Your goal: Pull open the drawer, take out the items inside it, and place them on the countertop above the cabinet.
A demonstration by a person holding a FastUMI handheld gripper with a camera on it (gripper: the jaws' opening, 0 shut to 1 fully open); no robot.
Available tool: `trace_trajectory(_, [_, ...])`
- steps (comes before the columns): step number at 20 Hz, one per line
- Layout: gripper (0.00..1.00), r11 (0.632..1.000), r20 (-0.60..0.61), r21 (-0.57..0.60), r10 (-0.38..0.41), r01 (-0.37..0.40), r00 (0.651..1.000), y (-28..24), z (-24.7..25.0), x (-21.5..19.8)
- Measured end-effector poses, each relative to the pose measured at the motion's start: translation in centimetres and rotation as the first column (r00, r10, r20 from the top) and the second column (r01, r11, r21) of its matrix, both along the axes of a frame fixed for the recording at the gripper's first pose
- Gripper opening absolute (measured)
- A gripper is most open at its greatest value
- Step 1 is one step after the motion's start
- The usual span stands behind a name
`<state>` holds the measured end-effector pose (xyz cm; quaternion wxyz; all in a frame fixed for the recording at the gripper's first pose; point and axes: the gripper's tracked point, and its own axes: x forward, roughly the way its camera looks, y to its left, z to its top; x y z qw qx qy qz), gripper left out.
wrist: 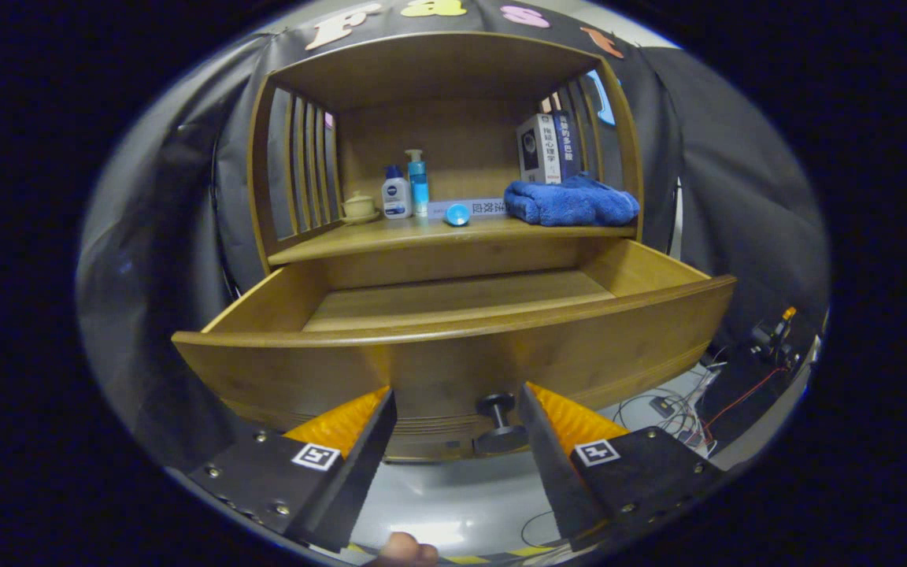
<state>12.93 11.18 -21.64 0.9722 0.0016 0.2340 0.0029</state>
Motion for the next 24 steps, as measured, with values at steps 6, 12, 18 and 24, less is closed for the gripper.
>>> trace_trajectory(6, [0.92,0.999,0.018,0.006,0.048,-0.048,0.999,0.3,0.2,0.6])
trace_trajectory(12, [0.93,1.0,0.055,0.004,0.018,-0.019,0.998,1.5,0.9,4.4])
trace_trajectory(18, [0.93,1.0,0.052,0.008,0.023,-0.024,0.998,2.1,0.2,8.6])
trace_trajectory(24, [0.93,0.999,0.066,0.023,0.028,-0.03,0.997,2.3,-0.3,12.2])
